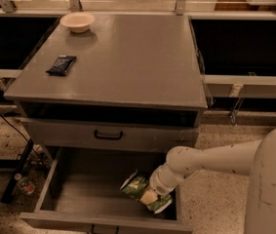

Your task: Place green jalapeno chip bag into middle drawer

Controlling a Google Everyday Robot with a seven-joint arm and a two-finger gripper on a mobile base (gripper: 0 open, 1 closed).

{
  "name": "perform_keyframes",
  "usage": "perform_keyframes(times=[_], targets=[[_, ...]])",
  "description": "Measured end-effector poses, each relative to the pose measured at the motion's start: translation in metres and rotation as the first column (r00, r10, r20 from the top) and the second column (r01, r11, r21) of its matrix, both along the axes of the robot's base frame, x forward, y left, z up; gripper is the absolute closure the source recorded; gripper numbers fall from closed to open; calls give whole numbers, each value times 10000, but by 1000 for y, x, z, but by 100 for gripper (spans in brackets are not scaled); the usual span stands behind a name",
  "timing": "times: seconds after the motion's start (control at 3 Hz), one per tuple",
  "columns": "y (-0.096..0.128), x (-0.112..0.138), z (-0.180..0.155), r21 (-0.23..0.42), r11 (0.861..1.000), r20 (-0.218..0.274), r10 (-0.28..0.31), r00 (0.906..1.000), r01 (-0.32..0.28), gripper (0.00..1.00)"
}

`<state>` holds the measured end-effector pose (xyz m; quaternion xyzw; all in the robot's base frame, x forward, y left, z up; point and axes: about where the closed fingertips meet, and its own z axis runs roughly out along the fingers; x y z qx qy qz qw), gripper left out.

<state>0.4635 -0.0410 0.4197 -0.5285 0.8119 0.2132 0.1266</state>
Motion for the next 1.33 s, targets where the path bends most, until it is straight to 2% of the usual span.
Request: perform_keyframes(times=[0.33,0.67,1.0,1.33], targets=[[2,3,-15,0,9999,-156,-142,9998,142,100],[15,12,-48,-160,9998,-517,-158,9985,150,100],[17,12,-53,-213,9997,-521,-157,9985,146,100],[18,12,-53,-213,9997,-521,-157,9985,146,82]])
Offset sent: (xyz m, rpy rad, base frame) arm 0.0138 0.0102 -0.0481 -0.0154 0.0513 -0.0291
